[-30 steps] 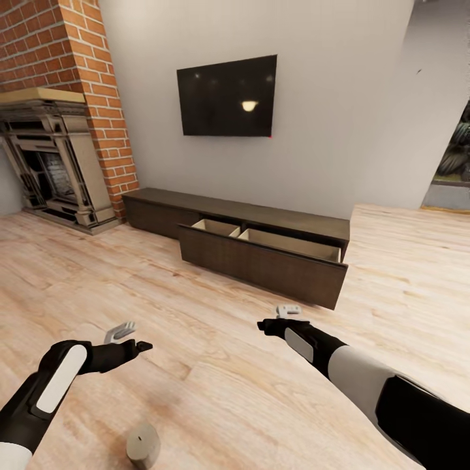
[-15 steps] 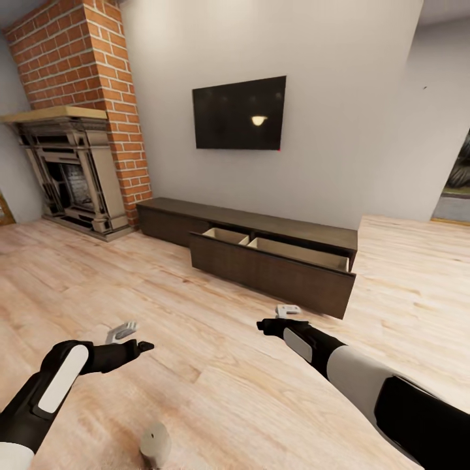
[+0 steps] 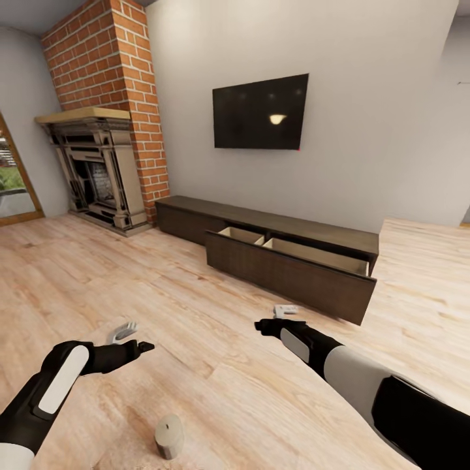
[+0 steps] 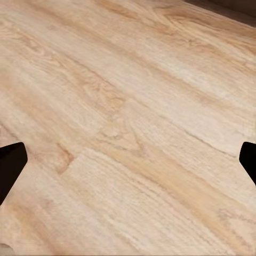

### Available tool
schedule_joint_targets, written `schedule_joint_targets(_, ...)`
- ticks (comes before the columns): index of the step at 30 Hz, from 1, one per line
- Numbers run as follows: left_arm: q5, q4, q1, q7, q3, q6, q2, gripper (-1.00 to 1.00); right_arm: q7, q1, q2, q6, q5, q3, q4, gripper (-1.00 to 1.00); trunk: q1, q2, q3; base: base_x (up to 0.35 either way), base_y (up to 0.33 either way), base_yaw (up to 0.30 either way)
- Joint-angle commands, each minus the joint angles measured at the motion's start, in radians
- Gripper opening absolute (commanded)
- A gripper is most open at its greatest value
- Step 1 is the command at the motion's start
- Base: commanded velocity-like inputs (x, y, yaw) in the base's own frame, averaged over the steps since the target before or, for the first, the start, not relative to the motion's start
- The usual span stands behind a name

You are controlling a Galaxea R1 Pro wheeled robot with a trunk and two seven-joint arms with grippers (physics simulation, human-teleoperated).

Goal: Place each of the two pumpkins and all three candles from the living room inside a cabinet in the living room (use any cabinet), then make sure every cabinet is closed, and position the cauldron so it is next to a table in the living room.

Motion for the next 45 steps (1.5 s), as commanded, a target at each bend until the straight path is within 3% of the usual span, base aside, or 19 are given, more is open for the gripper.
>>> schedule_joint_targets(1,0.006,-0.001,0.0,0.005,-0.001,0.003,0.001,1.0,-0.014,-0.001,0.0,0.002,-0.007,0.007,-0.002,1.0,0.0,0.0,-0.002,0.0,0.0,0.175)
schedule_joint_targets(45,0.007,-0.001,0.0,0.007,-0.002,0.002,-0.002,1.0,-0.036,-0.001,0.01,0.002,-0.007,0.007,-0.005,1.0,0.0,0.0,-0.059,-0.033,-0.008,0.175)
